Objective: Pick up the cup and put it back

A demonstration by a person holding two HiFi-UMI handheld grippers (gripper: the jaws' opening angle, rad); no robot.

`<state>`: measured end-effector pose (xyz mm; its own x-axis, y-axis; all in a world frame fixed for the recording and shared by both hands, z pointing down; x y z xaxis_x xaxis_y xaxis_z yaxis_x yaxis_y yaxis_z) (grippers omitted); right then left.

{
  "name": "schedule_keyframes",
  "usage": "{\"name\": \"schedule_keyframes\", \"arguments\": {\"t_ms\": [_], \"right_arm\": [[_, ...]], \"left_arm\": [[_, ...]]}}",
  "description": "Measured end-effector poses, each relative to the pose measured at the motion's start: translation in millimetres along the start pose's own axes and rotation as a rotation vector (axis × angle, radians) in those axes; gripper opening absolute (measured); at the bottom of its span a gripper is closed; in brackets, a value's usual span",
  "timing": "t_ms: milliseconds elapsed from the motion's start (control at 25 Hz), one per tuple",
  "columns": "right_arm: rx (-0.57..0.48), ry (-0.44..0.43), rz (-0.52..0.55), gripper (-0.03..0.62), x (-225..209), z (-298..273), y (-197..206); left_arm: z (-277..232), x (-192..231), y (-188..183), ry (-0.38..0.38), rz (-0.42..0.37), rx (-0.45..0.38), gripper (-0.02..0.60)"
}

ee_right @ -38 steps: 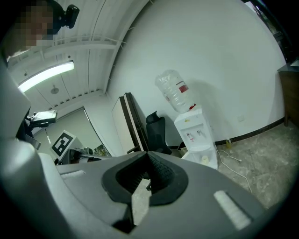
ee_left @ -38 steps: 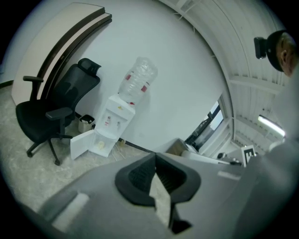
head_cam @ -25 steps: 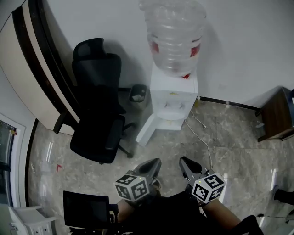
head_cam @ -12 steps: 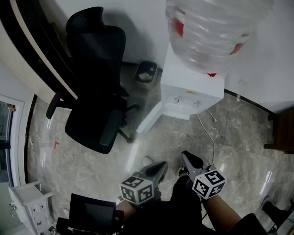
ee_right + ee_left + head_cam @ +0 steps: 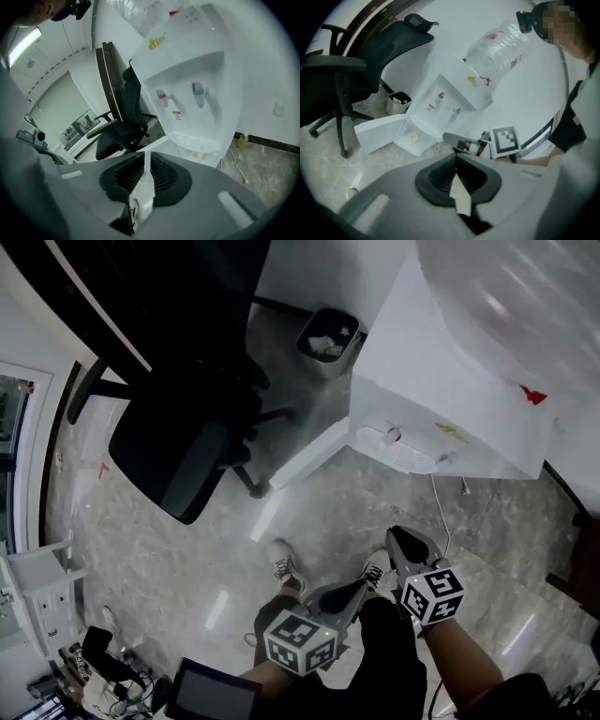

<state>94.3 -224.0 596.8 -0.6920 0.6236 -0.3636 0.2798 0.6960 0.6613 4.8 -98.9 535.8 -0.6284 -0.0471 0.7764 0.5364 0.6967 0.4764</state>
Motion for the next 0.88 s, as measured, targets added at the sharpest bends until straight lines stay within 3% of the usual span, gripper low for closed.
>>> {"name": "schedule_keyframes", "arguments": {"t_ms": [120,360,520,680,760,880], "right_arm": [[-0.02,0.059,-0.009,0.063,-30,-59,33],[-0.064,0.304,0.001,0.08,-126,-211,119],[-0.056,0.4,-0.089,0.094,-185,-300,157],[-0.068,0.446,-0.136,0.112,-224,-354,172],[-0.058,0.442,-0.112,0.135,-234,-372,178],[-0.077,0.454,-0.066,0.135,-242,-394,177]], "left_arm": [[-31,46,9,0.042,-0.063,-0.009,0.005],[-90,160,42,0.122,-0.188,-0.021,0.005],[-118,223,65,0.151,-0.241,-0.019,0.005],[-135,259,81,0.214,-0.249,-0.008,0.005],[-144,271,86,0.253,-0.243,0.006,0.005],[-157,286,86,0.302,-0.299,0.023,0.005]]}}
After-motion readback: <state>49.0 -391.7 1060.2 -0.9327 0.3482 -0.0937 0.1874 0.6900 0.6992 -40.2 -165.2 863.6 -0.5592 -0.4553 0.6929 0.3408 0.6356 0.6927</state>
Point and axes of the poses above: the fingertips, and each gripper's own axes: z backward along the fingers, x to its left, y out of its underside, the point moved 7 cm from there along z, backward along the fingers, and after that the axes turned 8 degrees about y, right-handed, at the moved point
